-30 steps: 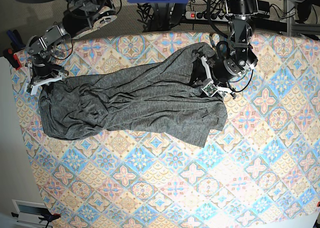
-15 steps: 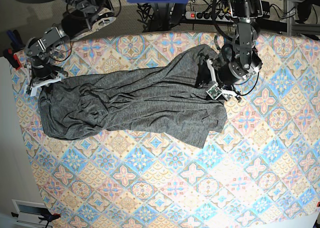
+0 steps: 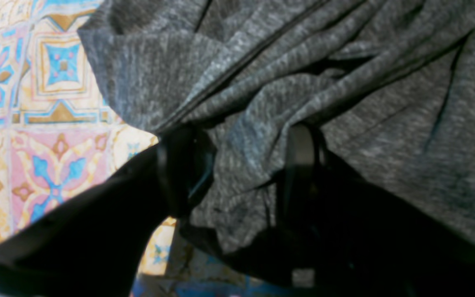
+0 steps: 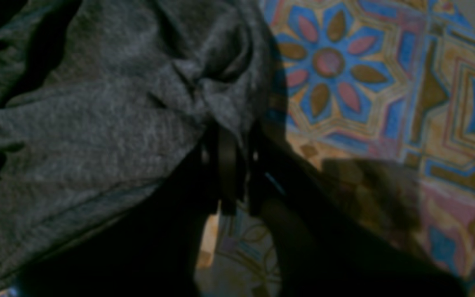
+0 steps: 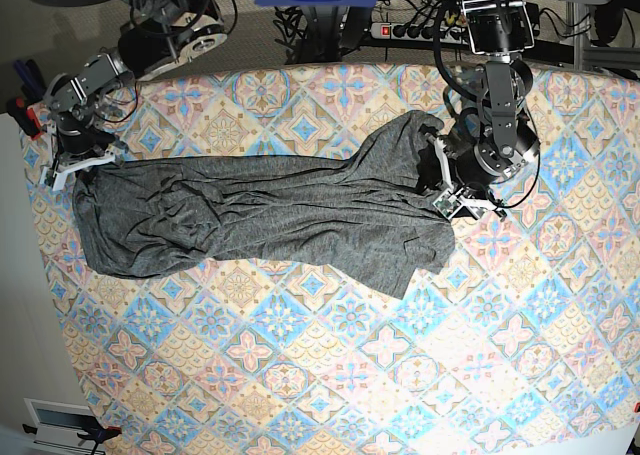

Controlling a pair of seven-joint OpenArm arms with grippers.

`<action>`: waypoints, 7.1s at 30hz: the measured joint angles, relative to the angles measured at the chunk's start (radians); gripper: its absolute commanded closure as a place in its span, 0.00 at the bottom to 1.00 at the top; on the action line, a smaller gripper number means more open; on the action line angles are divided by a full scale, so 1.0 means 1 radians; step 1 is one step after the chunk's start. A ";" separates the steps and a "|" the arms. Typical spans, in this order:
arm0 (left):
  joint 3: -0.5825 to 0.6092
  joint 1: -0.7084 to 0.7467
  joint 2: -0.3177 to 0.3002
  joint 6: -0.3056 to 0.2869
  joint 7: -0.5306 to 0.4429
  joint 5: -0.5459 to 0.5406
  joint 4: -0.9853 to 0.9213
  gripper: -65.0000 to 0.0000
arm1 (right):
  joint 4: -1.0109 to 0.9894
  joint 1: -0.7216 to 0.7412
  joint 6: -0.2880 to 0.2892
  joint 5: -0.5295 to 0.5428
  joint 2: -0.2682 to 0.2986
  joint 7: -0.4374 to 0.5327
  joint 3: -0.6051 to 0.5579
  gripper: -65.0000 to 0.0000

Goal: Layout the t-shirt on the table in an organized manner, then fold the t-shirt properly
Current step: 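Pull the grasped shirt end with the left gripper away from the right gripper, then release and regrasp the shirt edge with the left gripper near the table edge, then pull the shirt edge with both grippers apart to stretch it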

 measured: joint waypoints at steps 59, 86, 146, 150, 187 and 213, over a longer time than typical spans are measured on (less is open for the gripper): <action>-0.050 0.513 0.316 0.060 0.359 -0.302 0.610 0.42 | -0.007 -0.003 -0.018 0.003 0.005 0.004 -0.002 1.00; -0.148 0.400 0.288 0.063 0.412 -0.379 0.425 0.42 | -0.007 -0.003 -0.018 0.003 0.005 0.004 -0.003 1.00; -0.221 0.446 0.195 0.050 0.315 -0.275 0.397 0.93 | -0.005 -0.014 -0.015 0.007 0.006 0.010 0.000 1.00; -0.287 0.415 0.195 0.027 0.338 -0.280 0.392 0.93 | 0.000 -0.051 -0.009 0.031 0.005 0.033 -0.001 1.00; -0.329 0.422 0.163 0.047 0.348 -0.254 0.389 0.92 | 0.156 -0.191 -0.007 0.002 -0.003 -0.023 -0.005 0.99; -0.331 0.468 0.169 0.058 0.418 -0.095 0.519 0.48 | 0.312 -0.243 0.031 -0.005 0.000 -0.017 -0.140 0.63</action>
